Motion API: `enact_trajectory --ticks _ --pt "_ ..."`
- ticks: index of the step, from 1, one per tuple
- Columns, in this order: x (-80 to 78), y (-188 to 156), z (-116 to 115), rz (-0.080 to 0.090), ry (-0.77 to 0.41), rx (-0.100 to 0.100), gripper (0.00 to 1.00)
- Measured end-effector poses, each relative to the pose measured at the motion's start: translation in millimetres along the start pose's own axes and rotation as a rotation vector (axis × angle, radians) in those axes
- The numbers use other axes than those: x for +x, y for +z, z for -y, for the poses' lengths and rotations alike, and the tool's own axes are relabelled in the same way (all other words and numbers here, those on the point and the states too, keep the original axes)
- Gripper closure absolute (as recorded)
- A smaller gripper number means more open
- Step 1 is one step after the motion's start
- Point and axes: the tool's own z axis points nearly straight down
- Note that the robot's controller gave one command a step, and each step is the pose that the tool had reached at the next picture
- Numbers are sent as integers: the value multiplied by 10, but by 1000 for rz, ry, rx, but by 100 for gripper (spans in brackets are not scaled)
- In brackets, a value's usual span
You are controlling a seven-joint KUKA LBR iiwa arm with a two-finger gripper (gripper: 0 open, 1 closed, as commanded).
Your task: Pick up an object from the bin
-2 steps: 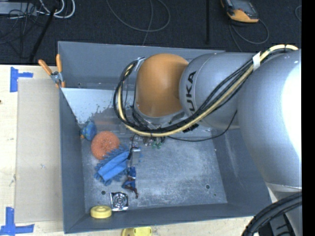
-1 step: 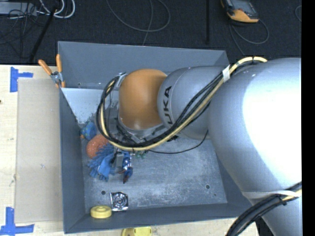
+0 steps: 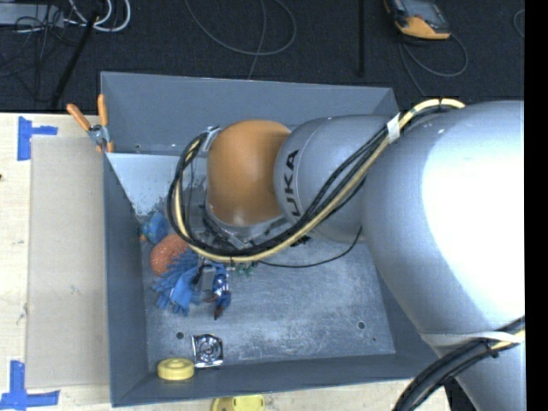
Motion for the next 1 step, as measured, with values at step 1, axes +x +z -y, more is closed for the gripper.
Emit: enact_trajectory --ticks 1 --pt "158 -1837 42 1 -39 0 100"
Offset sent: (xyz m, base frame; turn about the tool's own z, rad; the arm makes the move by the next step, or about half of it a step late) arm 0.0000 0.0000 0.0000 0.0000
